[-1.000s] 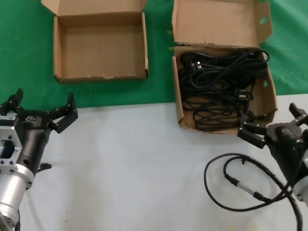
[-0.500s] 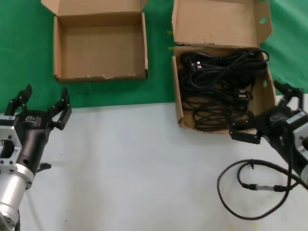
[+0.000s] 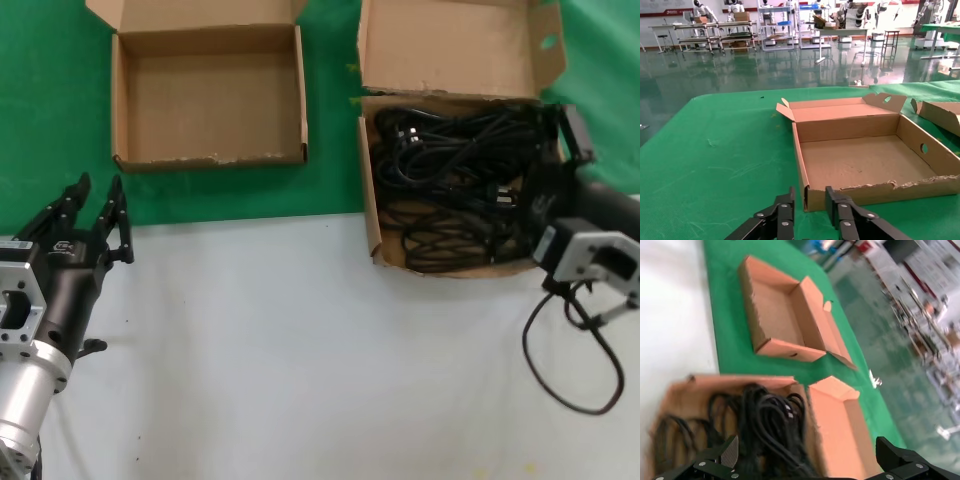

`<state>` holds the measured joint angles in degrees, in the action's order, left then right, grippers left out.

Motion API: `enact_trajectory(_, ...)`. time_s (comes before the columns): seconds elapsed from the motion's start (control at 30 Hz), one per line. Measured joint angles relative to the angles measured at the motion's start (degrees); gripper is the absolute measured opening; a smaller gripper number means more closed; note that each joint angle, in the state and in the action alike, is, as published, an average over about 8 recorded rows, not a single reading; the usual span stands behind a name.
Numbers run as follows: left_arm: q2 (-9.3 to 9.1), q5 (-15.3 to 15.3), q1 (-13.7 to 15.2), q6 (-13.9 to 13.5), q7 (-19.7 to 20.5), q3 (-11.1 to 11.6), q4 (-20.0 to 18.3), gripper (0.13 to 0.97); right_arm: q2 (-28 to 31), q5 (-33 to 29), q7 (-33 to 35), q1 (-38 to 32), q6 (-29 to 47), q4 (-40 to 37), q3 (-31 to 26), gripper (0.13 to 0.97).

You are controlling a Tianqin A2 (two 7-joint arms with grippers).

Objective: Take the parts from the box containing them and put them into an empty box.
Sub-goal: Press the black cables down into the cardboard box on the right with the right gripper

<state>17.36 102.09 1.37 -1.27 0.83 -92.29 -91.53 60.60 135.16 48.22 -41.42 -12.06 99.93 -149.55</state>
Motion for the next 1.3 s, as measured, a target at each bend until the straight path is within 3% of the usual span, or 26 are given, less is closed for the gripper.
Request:
enact_trajectory(0.2, 0.0, 0.0, 0.0, 0.0, 0.0, 0.0, 0.0, 0.27, -0.54, 6.63, 15.14, -9.34, 2.16, -3.71, -6.26, 0.966)
enact_trajectory(0.63, 0.0, 0.0, 0.0, 0.0, 0.0, 0.0, 0.0, 0.149, -4.78, 20.32, 42.88, -16.74, 3.04, -9.92, -8.1, 0.966)
enact_trajectory(0.87, 0.0, -0.01, 0.0, 0.0, 0.01, 0.0, 0.0, 0.148, -6.38, 22.26, 47.37, -17.65, 3.49, -12.11, -8.17, 0.966)
enact_trajectory(1.3, 0.0, -0.01, 0.0, 0.0, 0.02, 0.0, 0.0, 0.145, -6.64, 22.56, 46.57, -16.57, 4.41, -12.63, -8.18, 0.966)
